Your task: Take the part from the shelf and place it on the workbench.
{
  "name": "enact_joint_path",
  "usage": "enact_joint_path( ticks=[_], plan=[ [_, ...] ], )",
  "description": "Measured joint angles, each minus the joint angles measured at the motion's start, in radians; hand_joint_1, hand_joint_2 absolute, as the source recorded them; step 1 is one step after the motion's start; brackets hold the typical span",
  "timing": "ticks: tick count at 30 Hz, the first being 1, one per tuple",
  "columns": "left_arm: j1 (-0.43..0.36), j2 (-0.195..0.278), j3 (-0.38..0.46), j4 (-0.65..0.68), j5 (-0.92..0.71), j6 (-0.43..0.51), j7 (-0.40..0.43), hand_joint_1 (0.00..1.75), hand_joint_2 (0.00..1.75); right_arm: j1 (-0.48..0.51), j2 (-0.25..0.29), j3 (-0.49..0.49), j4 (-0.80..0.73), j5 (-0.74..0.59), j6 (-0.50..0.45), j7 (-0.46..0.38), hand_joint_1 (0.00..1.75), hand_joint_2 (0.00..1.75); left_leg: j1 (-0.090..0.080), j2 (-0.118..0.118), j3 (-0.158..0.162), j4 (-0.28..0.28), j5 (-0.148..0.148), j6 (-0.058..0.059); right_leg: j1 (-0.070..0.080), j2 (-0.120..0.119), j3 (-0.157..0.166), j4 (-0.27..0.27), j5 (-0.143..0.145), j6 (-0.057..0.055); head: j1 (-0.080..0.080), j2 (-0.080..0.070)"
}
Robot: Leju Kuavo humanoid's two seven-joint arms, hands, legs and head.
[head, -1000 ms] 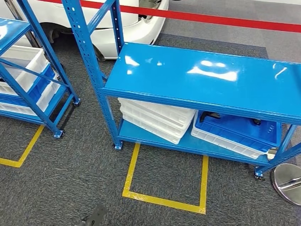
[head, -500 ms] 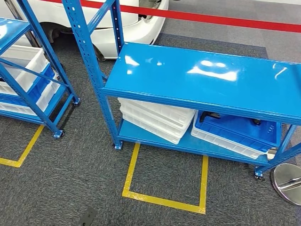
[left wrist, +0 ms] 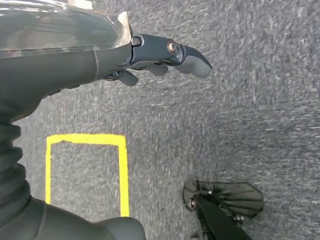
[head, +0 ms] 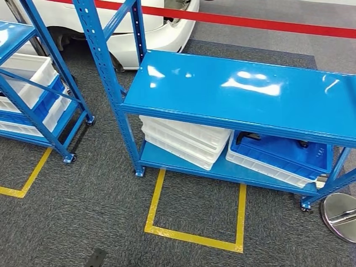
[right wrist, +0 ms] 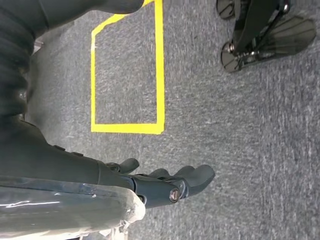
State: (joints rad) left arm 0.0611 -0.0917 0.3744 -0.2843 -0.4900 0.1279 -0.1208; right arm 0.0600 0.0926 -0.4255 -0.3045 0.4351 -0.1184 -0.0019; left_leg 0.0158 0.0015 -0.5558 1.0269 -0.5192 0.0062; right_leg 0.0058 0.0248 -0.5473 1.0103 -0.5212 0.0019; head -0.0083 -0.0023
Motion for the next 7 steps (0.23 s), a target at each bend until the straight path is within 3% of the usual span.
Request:
enact_joint_path(
  ticks=[3, 7],
  plan=[
    [0.011, 0.010, -0.048, -0.011, 0.068, -0.017, 0.016, 0.00, 0.00, 0.012, -0.011, 0.054, -0.010, -0.058, 0.015, 0.000, 0.00, 1.75, 0.000, 0.000, 0.000, 0.000, 0.000, 0.000, 0.000, 0.000, 0.000, 0.000, 0.000, 0.000, 0.000, 0.000],
    [0.024, 0.022, -0.098, -0.022, 0.143, -0.036, 0.033, 0.00, 0.00, 0.024, -0.022, 0.112, -0.021, -0.126, 0.033, 0.000, 0.00, 1.75, 0.000, 0.000, 0.000, 0.000, 0.000, 0.000, 0.000, 0.000, 0.000, 0.000, 0.000, 0.000, 0.000, 0.000]
  ],
)
